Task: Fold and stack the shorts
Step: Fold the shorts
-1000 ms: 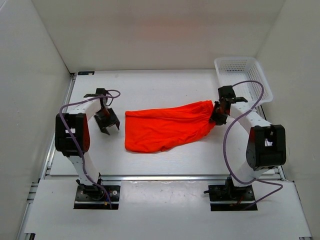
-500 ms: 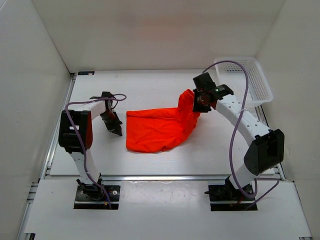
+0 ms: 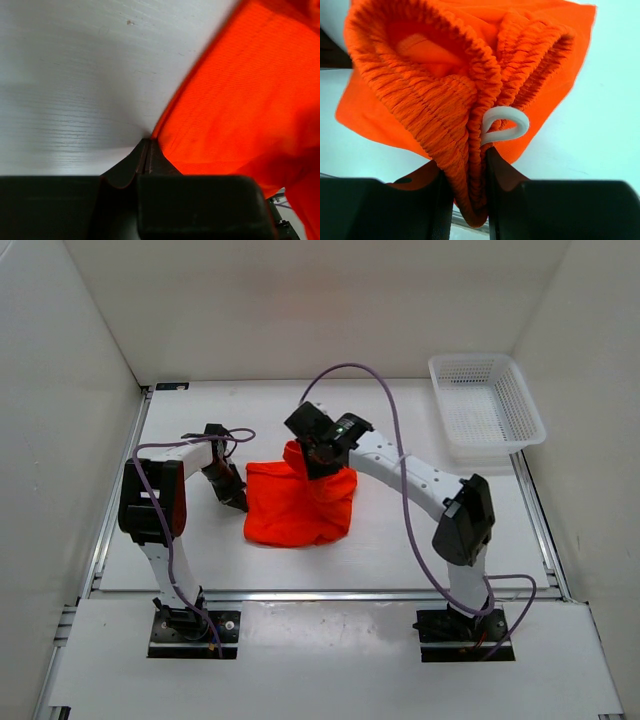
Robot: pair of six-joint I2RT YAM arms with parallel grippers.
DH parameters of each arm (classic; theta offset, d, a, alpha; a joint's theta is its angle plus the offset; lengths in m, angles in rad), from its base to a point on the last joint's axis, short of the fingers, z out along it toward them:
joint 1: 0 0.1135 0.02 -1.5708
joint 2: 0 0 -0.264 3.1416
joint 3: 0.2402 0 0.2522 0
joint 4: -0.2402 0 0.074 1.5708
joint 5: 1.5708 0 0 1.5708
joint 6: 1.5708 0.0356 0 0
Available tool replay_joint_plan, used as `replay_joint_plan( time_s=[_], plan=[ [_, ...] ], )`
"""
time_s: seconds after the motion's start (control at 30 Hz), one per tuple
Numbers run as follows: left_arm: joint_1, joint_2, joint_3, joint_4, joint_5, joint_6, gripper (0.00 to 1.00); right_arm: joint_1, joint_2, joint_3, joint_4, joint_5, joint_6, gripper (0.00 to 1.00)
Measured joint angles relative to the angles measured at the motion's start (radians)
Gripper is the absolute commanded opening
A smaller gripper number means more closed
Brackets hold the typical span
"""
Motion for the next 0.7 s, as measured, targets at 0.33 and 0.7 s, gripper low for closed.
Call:
replay_joint_plan(
  time_s=[0.33, 0.7],
  plan=[
    [0.000, 0.001, 0.000, 0.001, 0.002, -0.002, 0.10, 0.094, 0.216, 0.247, -0.042, 0.006, 0.011, 0.00],
    [0.099, -0.108, -0.076, -0.044, -0.075, 0.033, 0.97, 0.133, 0.268, 0.213, 0.201, -0.397, -0.133, 1.00]
  ],
)
